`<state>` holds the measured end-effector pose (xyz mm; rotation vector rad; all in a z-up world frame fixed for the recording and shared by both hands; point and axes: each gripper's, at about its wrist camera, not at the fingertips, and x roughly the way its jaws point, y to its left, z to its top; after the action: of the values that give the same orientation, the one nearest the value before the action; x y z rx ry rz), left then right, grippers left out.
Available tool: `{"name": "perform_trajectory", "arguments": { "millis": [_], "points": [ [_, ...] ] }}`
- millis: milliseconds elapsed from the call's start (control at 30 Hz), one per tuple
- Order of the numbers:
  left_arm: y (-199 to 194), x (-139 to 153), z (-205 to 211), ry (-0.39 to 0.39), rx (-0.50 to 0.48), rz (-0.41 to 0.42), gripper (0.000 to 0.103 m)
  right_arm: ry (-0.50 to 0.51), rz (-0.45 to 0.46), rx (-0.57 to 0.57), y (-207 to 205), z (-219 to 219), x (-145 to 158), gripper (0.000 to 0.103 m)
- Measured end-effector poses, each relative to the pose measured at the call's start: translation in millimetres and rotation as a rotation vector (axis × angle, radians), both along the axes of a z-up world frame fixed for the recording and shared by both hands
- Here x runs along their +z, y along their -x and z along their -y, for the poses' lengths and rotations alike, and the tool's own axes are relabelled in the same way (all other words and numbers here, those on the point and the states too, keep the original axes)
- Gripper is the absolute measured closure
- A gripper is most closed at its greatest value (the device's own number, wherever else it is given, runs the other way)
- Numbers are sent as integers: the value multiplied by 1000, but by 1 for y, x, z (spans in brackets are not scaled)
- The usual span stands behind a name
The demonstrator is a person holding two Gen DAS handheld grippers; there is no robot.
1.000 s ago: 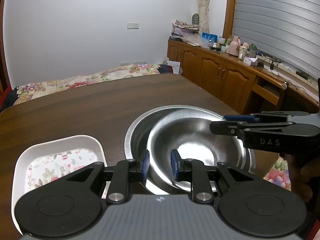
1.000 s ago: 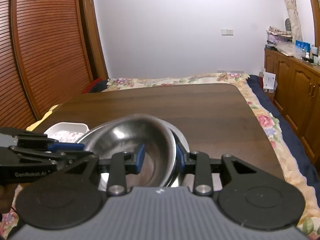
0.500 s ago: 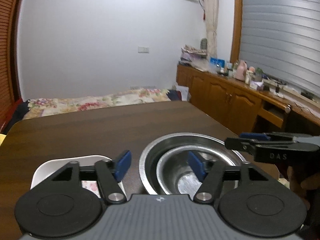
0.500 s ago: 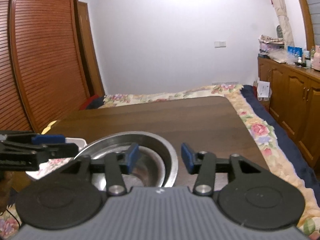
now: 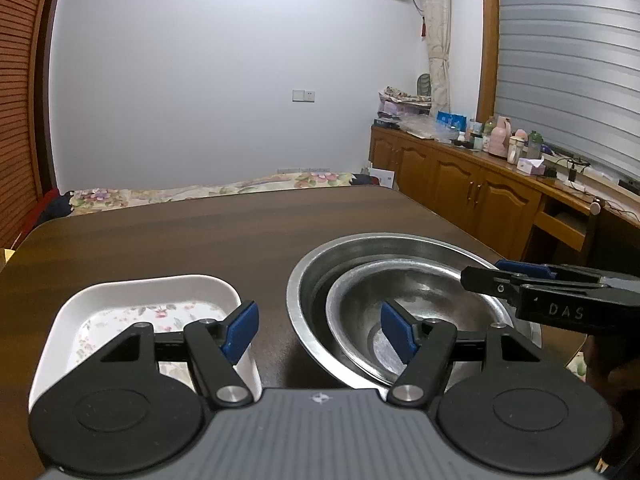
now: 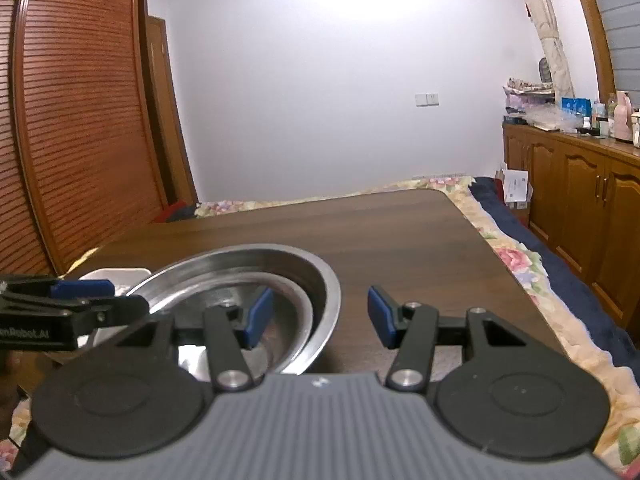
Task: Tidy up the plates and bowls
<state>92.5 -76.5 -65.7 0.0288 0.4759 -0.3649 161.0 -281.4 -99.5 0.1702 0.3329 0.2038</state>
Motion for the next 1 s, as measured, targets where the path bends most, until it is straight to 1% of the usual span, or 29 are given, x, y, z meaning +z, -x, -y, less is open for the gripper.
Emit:
{"name": "perform_trajectory", "arguments": {
  "millis": [133, 300, 533, 700, 733, 833, 867, 900, 933, 967, 1000],
  "points": [
    [0, -1, 0, 0, 1, -4, 36, -27, -7, -6, -1, 1, -4, 49],
    [-1, -3, 1, 4, 0, -13, 40, -34, -15, -4, -3, 1, -7, 49],
    [-2, -5, 5, 6, -3, -19, 48, -32, -14, 10, -2, -6, -9, 49],
    [-3, -9, 6, 13, 2, -28, 52, -7, 0, 6, 0, -11, -11, 49],
    [-3, -9, 5, 16, 5, -31, 55, -8, 1, 6, 1, -12, -11, 50],
    [-4, -10, 6, 18, 24, -40, 60, -10, 0, 9, 3, -12, -13, 53],
    [-4, -10, 5, 19, 27, -41, 63, -14, 0, 10, 3, -12, -13, 54],
    [-4, -10, 5, 23, 25, -40, 65, -16, 0, 11, 3, -11, -12, 57],
    [-4, -10, 5, 27, 24, -40, 68, -18, -1, 13, 3, -11, -12, 60],
    [-3, -10, 5, 28, 27, -39, 69, -20, -1, 15, 3, -11, -11, 61],
    [-4, -9, 5, 28, 29, -40, 69, -17, 1, 16, 4, -11, -11, 64]
  ]
}}
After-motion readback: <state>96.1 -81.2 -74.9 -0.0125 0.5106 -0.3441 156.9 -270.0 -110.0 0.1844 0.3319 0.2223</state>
